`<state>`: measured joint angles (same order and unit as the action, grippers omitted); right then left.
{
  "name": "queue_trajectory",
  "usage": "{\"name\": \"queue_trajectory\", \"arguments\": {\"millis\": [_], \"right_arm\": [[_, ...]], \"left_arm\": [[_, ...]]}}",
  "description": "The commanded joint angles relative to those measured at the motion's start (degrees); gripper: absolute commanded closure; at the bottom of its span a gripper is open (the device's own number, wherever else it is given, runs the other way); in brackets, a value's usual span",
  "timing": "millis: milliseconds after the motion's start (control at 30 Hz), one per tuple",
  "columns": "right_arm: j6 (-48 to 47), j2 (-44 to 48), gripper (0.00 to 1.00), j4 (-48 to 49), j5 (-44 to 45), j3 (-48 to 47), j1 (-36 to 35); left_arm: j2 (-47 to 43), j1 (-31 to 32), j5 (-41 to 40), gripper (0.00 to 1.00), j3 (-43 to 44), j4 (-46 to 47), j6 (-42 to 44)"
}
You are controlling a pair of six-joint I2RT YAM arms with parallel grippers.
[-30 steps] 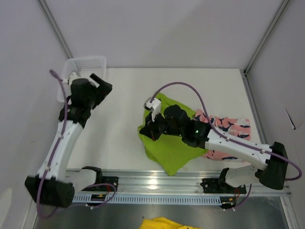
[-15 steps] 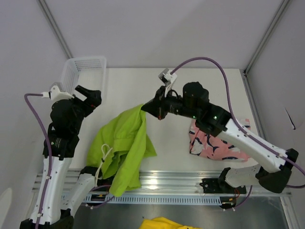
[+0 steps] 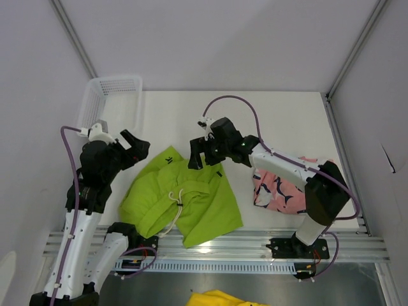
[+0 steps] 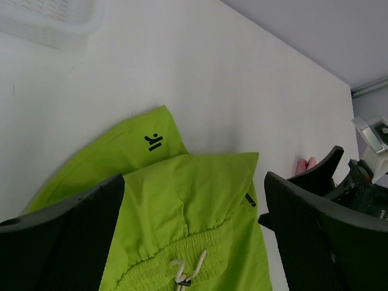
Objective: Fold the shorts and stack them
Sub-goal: Move the shorts to the center of the board, then flatten the shorts out
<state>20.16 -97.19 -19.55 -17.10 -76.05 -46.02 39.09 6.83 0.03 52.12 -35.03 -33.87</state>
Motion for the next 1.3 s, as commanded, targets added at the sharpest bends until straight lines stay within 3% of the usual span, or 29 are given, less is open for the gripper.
{"name": "queue_trajectory", "arguments": {"millis": [0, 167, 267, 500, 700, 967, 1133, 1267], "right_arm": [[1.45, 7.61, 0.10, 1.10, 3.73, 3.79, -0.82], [6.64, 15.79, 0.12, 2.59, 9.70, 15.83, -6.34], [10.24, 19.13, 0.16, -1.52, 17.27, 19.88, -9.43], [17.01, 27.74, 0.29, -5.13, 22.55, 29.89, -10.14], [23.60, 34.25, 0.35, -9.54, 24.83, 35.61, -10.05], [25.54, 38.38, 0.44, -16.04, 25.54, 40.18, -9.53], [27.12, 41.46, 0.52, -14.03, 23.35, 45.19, -9.53], [27.82, 41.20, 0.52, -10.60, 20.19, 47.57, -9.44]], "left_arm": [[-2.00, -0.15, 2.78, 0.02, -2.27, -2.24, 2.49], [-3.06, 1.25, 4.27, 0.01, -7.37, 0.21, 1.70], [0.71, 7.65, 0.70, 0.02, -8.52, 0.48, 1.61], [8.36, 34.08, -13.72, 0.02, -5.72, 3.21, 4.68], [18.98, 46.23, -20.51, 0.01, -0.27, 0.22, 9.78], [25.95, 52.14, -22.98, 0.02, 2.46, 1.71, 9.17], [26.65, 53.81, -19.37, 0.02, 1.59, 5.05, 11.10], [29.19, 54.08, -18.66, 0.02, 1.76, 4.53, 11.63]]}}
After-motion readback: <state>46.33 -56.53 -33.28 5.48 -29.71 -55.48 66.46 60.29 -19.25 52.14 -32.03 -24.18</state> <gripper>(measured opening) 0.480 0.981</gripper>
